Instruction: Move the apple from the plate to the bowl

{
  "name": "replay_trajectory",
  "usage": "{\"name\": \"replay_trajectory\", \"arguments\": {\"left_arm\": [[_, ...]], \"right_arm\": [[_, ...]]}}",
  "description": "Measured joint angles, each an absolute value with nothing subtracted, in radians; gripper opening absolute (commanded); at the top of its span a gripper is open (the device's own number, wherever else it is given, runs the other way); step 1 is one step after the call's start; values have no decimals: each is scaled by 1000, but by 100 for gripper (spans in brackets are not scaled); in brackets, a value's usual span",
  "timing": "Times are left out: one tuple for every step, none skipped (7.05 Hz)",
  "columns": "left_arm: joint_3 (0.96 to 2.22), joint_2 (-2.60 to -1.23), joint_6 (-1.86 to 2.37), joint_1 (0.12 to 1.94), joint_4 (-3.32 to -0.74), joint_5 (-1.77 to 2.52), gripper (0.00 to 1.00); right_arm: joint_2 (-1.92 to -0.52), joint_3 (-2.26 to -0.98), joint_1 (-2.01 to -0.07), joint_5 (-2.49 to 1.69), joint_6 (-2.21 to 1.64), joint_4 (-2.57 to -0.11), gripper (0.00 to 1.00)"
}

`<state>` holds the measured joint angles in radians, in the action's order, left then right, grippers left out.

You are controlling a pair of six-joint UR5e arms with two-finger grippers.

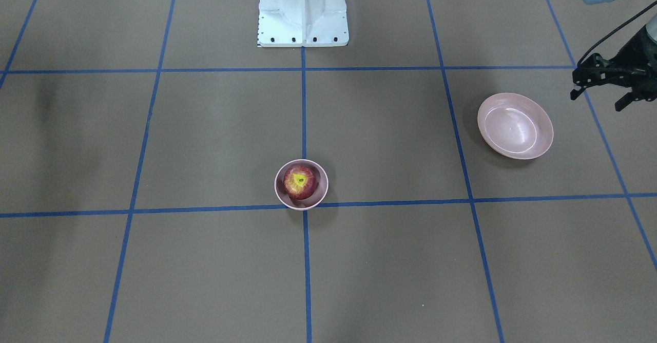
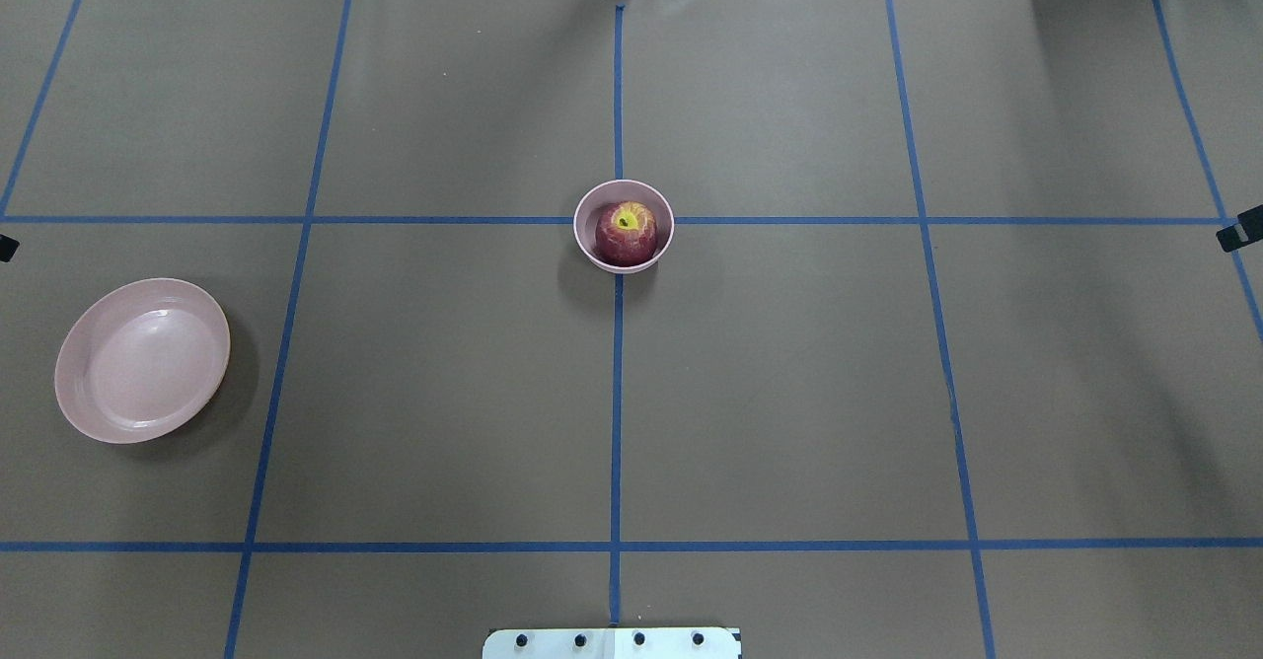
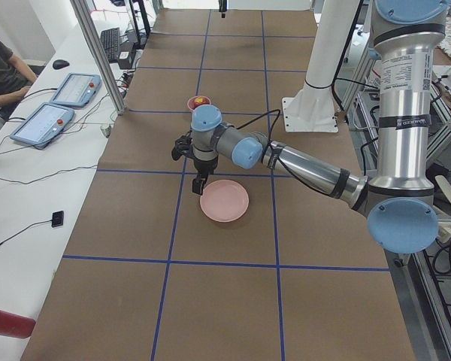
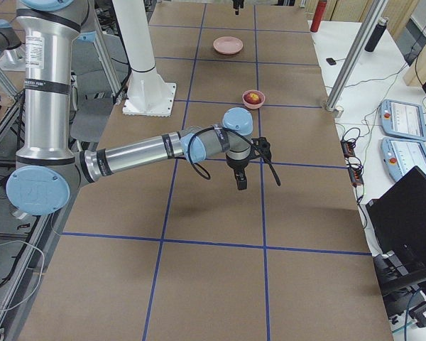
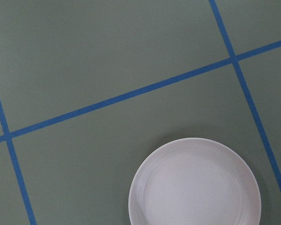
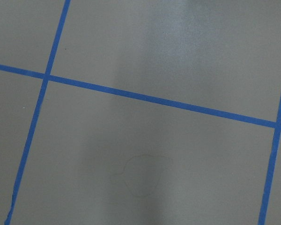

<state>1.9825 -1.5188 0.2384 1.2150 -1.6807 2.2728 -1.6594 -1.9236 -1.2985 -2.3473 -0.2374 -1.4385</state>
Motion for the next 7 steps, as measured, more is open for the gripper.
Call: {"name": "replay_trajectory", "arguments": {"left_arm": [[1980, -1518, 236, 1215, -1681, 2272, 99], [1972, -1519, 235, 1214, -1682, 2272, 99], [1964, -1520, 236, 1214, -1688, 2273, 99], [1964, -1521, 238, 1214, -1696, 2273, 99], [1961, -1521, 239, 1214, -1699, 2273, 99], [1959, -1521, 239, 1214, -1701, 2273, 99], [1958, -1520, 239, 1214, -1701, 2273, 99]], "right_arm": [[-1663, -1922, -1292, -2344, -238, -1439, 100], [-1665, -1921, -1288, -2341, -239, -1439, 100], [-1665, -1922, -1288, -2339, -239, -1439, 100], [-1665, -1921, -1287, -2338, -239, -1439, 100], [-1666, -1919, -1287, -2338, -239, -1439, 100], [-1666, -1919, -1287, -2338, -239, -1439, 100], [-1665, -1919, -1287, -2338, -239, -1439, 100]]}}
